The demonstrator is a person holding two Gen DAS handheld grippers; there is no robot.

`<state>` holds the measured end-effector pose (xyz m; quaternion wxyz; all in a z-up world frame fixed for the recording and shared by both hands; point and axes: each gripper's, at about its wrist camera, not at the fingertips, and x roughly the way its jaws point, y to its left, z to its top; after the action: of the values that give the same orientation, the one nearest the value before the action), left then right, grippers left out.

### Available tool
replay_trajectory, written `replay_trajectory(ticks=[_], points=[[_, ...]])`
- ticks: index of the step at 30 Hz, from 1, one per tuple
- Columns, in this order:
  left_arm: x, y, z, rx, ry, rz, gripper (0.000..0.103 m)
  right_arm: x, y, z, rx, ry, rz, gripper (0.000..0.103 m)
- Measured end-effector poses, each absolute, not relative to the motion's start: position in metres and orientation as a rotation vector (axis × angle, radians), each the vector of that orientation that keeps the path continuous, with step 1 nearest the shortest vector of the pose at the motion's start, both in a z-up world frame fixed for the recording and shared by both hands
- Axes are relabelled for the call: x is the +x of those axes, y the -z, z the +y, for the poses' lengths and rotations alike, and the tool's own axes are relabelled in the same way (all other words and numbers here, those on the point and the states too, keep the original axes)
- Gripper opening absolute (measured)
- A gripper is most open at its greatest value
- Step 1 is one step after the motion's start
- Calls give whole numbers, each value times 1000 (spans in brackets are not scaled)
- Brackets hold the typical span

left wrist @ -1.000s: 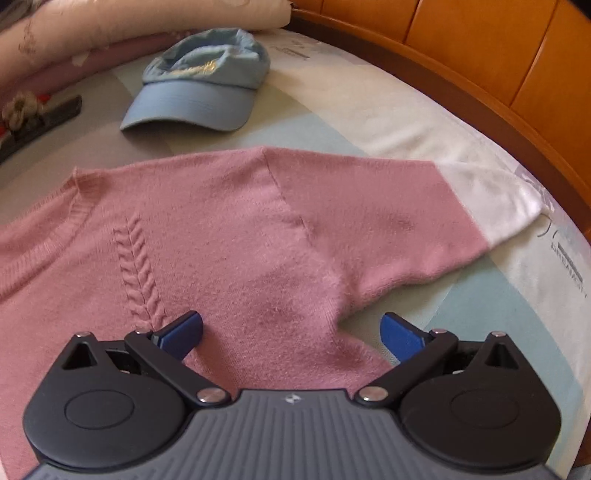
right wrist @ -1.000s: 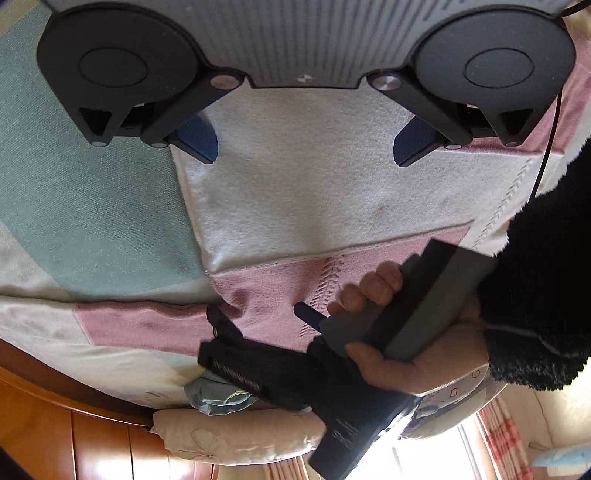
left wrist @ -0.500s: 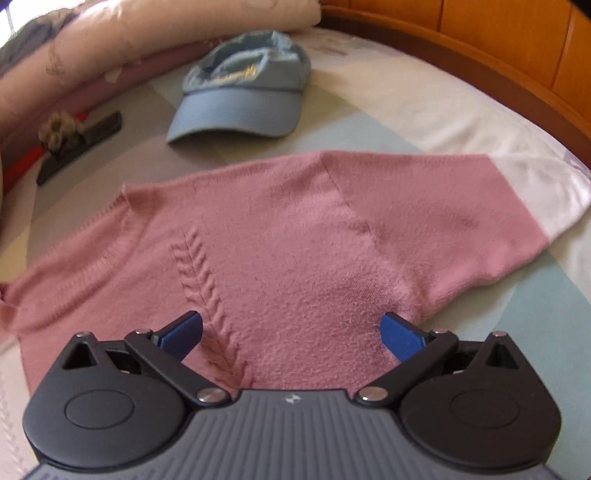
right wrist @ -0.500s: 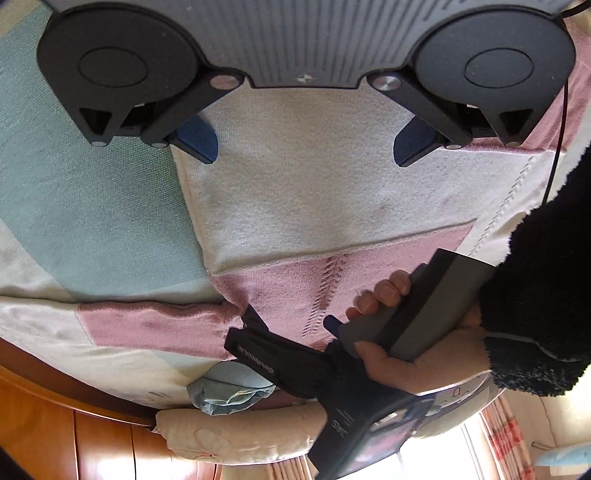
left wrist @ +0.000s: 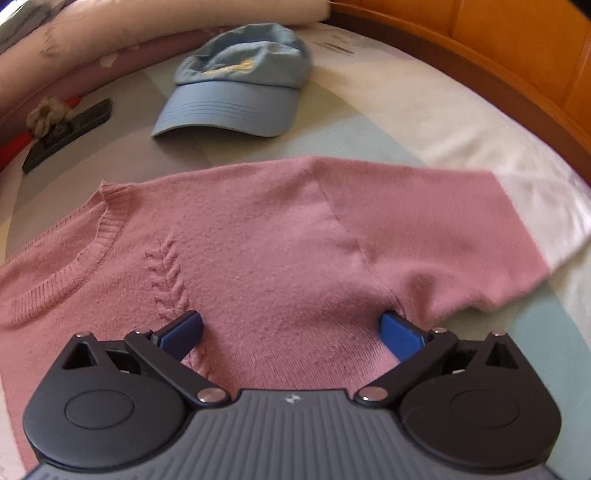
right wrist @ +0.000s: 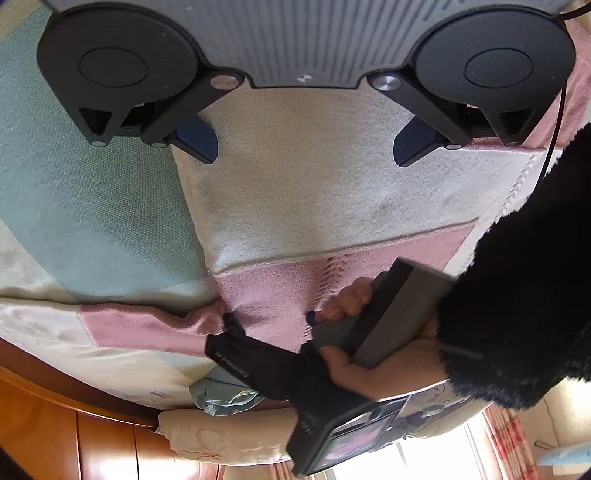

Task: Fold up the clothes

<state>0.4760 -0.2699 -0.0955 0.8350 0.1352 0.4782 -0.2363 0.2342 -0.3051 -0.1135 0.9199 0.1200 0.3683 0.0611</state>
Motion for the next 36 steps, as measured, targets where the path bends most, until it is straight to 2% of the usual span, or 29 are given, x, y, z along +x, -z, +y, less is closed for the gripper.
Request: replay_trajectory(ticks=[13,17,22,26,31,36], points=[[466,83,-267,224,614,1019,101,235,111,-310,275,-131,758,103],[446,62,-252,305,613,924,101,234,111,-311,280,-132,759,103],[447,73,-252,387,582,961,102,233,110,-311,271,-140,763,103],[455,94,-265,316,599,1024,102,233,110,-312,271,-140,763,103],[439,88,-280,361,662,970,102,233,111,-309,239,-134,767,103],[427,69,-255,408,582,876,102,233,112,-310,227,-136,770,103]])
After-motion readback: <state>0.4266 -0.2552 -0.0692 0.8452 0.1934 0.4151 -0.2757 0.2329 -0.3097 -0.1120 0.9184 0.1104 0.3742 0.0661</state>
